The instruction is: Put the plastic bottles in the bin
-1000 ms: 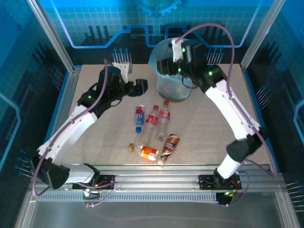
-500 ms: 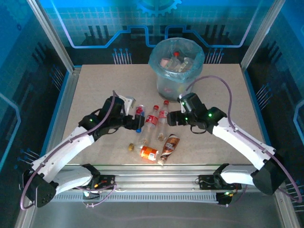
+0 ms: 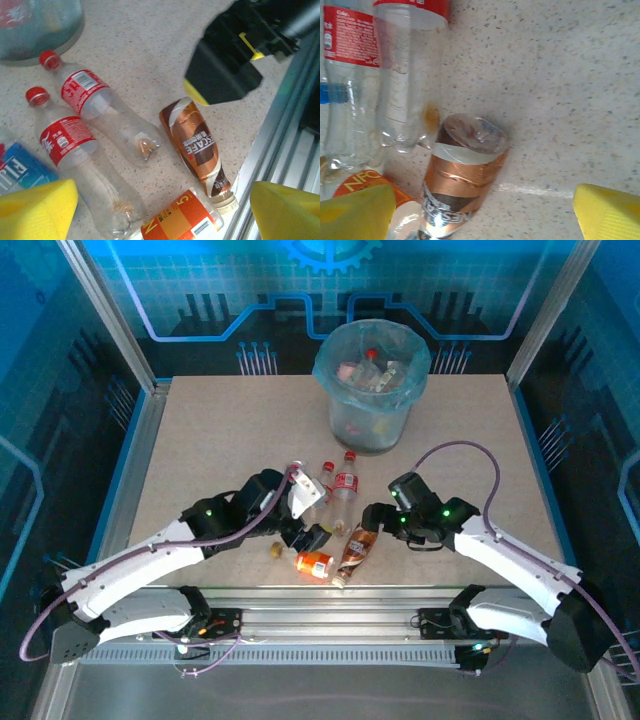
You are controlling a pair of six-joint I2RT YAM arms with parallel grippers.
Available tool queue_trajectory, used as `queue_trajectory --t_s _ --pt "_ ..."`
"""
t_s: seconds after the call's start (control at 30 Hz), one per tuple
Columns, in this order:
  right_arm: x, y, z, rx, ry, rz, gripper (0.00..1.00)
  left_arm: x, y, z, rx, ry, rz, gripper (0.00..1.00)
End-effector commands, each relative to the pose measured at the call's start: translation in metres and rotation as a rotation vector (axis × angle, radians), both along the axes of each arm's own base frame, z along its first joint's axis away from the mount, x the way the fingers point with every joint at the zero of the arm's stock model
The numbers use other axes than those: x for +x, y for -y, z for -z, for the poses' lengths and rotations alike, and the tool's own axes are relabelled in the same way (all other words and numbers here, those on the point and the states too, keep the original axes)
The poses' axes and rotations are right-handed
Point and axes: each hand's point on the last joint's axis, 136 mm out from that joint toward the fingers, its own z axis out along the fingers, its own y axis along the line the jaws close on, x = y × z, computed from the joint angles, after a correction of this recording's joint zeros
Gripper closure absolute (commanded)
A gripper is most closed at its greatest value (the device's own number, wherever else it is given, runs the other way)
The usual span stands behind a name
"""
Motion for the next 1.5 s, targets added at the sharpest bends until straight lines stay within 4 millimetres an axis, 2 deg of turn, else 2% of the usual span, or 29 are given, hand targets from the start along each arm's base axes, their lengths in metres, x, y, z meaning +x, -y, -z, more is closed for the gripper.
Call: queue_trajectory --t_s 0.0,0.13,0.33,0.5,0.63,0.77,1.07,1.23,1.47 --pt "-0.002 -0.014 0.007 0.083 -0.049 0.040 0.11 -0.006 0.004 0.006 0.043 0.076 0.100 0.08" --pt "-0.003 -0.023 0.018 0.128 -0.086 0.053 0.16 -0.016 0.009 0.007 0.021 0.107 0.175 0.07" --pt "-0.001 -0.032 0.032 0.138 -0.139 0.066 0.16 -0.020 0.011 -0.004 -0.030 0.156 0.204 0.06" --pt "-0.002 -0.041 0.045 0.130 -0.179 0.055 0.16 -0.021 0.008 0.004 -0.004 0.186 0.228 0.05" --pt "-0.001 -0.040 0.055 0.107 -0.187 0.068 0.20 -0.020 0.007 0.007 0.013 0.184 0.225 0.05" --pt "0.003 -0.035 0.061 0.067 -0.183 0.078 0.27 -0.017 0.008 0.008 0.017 0.185 0.217 0.05" --pt "0.006 -0.034 0.069 0.078 -0.206 0.101 0.30 -0.009 0.005 0.004 0.058 0.218 0.203 0.05" --pt "0.003 -0.023 0.071 0.087 -0.211 0.133 0.38 -0.004 0.008 -0.003 0.052 0.248 0.195 0.05" --pt "0.005 0.015 0.055 0.045 -0.154 0.203 0.45 0.006 0.017 -0.017 0.049 0.257 0.174 0.05"
